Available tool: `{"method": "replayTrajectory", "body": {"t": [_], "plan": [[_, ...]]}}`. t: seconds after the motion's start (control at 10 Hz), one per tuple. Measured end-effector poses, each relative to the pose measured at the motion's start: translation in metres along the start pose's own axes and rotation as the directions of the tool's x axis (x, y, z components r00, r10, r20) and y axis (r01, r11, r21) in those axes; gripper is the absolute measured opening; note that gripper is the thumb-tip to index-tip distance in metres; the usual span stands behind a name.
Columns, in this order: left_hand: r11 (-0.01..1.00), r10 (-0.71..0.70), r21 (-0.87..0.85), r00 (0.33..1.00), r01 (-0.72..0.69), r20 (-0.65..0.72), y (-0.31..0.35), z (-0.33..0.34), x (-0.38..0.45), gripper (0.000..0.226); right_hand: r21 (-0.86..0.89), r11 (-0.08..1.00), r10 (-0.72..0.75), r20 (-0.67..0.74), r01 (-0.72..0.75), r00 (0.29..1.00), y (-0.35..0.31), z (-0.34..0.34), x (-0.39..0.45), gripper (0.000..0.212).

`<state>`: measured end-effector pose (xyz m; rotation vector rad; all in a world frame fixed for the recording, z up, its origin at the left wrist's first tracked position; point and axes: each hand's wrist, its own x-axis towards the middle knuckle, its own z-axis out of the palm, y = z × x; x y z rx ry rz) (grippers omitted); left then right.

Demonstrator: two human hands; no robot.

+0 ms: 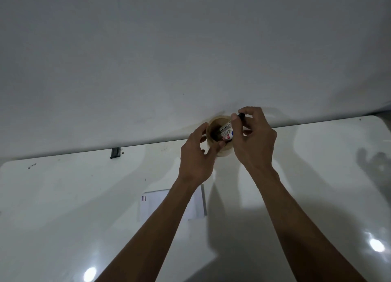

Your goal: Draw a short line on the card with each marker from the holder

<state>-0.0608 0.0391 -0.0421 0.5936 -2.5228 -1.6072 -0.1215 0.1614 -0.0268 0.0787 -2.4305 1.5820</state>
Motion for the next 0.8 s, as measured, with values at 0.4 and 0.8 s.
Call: {"method": "replayTrajectory", "body": {"t": [0.4, 0.8], "plan": [[0.999, 0.032, 0.006, 0.999, -0.032, 0.0, 0.006, -0.002, -0.002, 0.055, -0.042, 0.999, 0.033, 0.055, -0.031, 0.998, 0.0, -0.008, -0.005, 0.022], [1.0, -0.019, 0.01, 0.995, 0.02, -0.101, 0.009, -0.028, -0.021, 0.065, -0.022, 0.997, -0.075, 0.018, 0.075, 0.997, -0.021, -0.029, -0.03, 0.03]]}}
